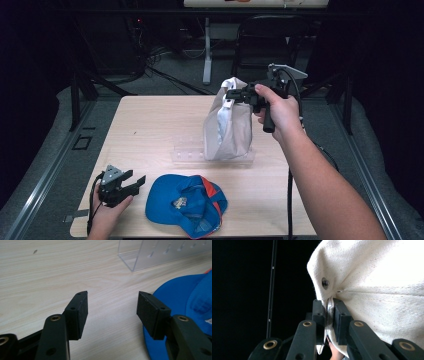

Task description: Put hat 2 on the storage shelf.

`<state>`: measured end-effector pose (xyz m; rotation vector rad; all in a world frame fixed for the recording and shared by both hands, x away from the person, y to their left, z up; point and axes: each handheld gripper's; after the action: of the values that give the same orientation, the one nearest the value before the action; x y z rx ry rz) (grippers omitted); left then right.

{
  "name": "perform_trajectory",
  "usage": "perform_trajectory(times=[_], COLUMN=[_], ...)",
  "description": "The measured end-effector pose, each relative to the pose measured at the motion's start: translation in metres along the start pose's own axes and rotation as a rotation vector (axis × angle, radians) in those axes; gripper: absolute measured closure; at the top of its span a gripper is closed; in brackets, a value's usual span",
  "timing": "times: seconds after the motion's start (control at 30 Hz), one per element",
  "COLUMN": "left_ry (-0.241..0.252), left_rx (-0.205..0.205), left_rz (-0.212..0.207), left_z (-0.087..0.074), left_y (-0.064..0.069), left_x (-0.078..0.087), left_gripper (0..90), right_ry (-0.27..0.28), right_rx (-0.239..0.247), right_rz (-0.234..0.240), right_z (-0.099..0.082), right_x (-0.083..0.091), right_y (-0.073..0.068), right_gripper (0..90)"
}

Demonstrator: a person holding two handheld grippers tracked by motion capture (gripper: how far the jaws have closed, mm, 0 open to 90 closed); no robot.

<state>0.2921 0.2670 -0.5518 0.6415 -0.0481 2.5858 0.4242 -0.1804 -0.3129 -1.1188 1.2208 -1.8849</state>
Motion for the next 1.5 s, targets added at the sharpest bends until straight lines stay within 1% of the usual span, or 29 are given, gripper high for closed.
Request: perform_trajectory(times=[0.07,0.1,0.13,0.2,0.23,0.27,0.3,0.33,0.4,0.43,0.5,0.57,0.6,0.8,0.9,0.93,1.0,1.03,1.13,1.17,1.23,1.27,1.3,1.33,1.37,1.4,1.47,1.5], left_ry=[0.006,0.024,0.028,0.035,0.037,0.031,0.031,0.037,0.039,0.041,0.045,0.051,0.051,0.065,0.077,0.082,0.085,0.085,0.083,0.084,0.082,0.085,0.085,0.081,0.076,0.076,0.076,0.073], left_rx=[-0.004,-0.023,-0.032,-0.037,-0.039,-0.051,-0.051,-0.058,-0.064,-0.085,-0.1,-0.108,-0.108,-0.125,-0.125,-0.13,-0.136,-0.142,-0.159,-0.168,-0.175,-0.187,-0.187,-0.191,-0.208,-0.208,-0.228,-0.247], left_rz=[-0.005,-0.01,-0.015,-0.019,-0.028,-0.047,-0.047,-0.062,-0.07,-0.08,-0.09,-0.105,-0.105,-0.145,-0.168,-0.179,-0.184,-0.188,-0.196,-0.199,-0.198,-0.203,-0.203,-0.208,-0.215,-0.215,-0.223,-0.23], left_z=[0.002,0.006,0.008,0.011,0.014,0.019,0.019,0.024,0.027,0.031,0.036,0.041,0.041,0.052,0.058,0.061,0.063,0.064,0.068,0.07,0.071,0.073,0.073,0.075,0.077,0.077,0.079,0.082], left_y=[0.002,0.005,0.007,0.01,0.012,0.016,0.016,0.021,0.023,0.029,0.034,0.038,0.038,0.052,0.059,0.064,0.066,0.069,0.076,0.081,0.082,0.088,0.088,0.091,0.097,0.097,0.105,0.112], left_x=[0.001,0.001,0.002,0.002,0.002,0.003,0.003,0.002,0.002,0.002,0.0,-0.002,-0.002,-0.012,-0.018,-0.022,-0.024,-0.026,-0.031,-0.034,-0.036,-0.04,-0.04,-0.042,-0.046,-0.046,-0.05,-0.054], left_gripper=[43.5,44.0,44.1,45.5,45.5,49.4,50.3,51.9,52.5,53.3,53.4,53.6,53.8,54.5,54.3,54.0,53.8,53.6,52.6,52.1,51.3,50.5,49.9,49.9,48.5,48.0,47.6,46.7], right_ry=[0.001,0.005,0.005,0.011,0.011,0.01,0.011,0.012,0.011,0.008,0.008,0.013,0.013,0.014,0.017,0.019,0.018,0.016,0.021,0.019,0.019,0.02,0.02,0.019,0.023,0.025,0.025,0.025], right_rx=[0.001,0.0,-0.005,-0.008,-0.008,-0.009,-0.009,-0.012,-0.013,-0.015,-0.017,-0.016,-0.018,-0.016,-0.017,-0.019,-0.014,-0.017,-0.021,-0.024,-0.023,-0.023,-0.023,-0.022,-0.02,-0.023,-0.023,-0.02], right_rz=[-0.001,-0.001,-0.002,-0.006,-0.006,-0.008,-0.009,-0.011,-0.012,-0.011,-0.016,-0.015,-0.016,-0.023,-0.03,-0.032,-0.031,-0.038,-0.032,-0.033,-0.034,-0.033,-0.033,-0.03,-0.026,-0.027,-0.027,-0.026], right_z=[0.001,0.002,0.002,0.003,0.003,0.004,0.004,0.004,0.004,0.005,0.005,0.006,0.006,0.008,0.008,0.009,0.009,0.009,0.009,0.009,0.009,0.009,0.009,0.009,0.009,0.008,0.008,0.009], right_x=[-0.002,-0.007,-0.009,-0.014,-0.014,-0.018,-0.021,-0.023,-0.025,-0.029,-0.032,-0.033,-0.034,-0.034,-0.034,-0.034,-0.034,-0.036,-0.037,-0.038,-0.039,-0.039,-0.039,-0.04,-0.04,-0.041,-0.041,-0.04], right_y=[0.0,0.0,0.0,0.0,0.0,0.001,0.001,0.002,0.002,0.003,0.004,0.004,0.004,0.005,0.006,0.007,0.008,0.01,0.011,0.012,0.013,0.012,0.012,0.012,0.012,0.012,0.012,0.012], right_gripper=[81.7,81.7,81.7,81.7,81.7,81.7,81.7,81.7,81.7,81.7,81.7,81.7,81.7,81.7,81.7,81.6,81.7,81.6,81.6,81.6,81.6,81.6,81.6,81.6,81.6,81.6,81.6,81.6])
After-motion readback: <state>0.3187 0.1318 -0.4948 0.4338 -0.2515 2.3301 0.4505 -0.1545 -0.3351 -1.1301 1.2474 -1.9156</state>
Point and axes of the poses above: each handheld gripper's, and its own axes: x roughly backward along the jaws, z roughly out of its top, y roughly to its right, and after that the axes turned 9 degrees about y, right-handed
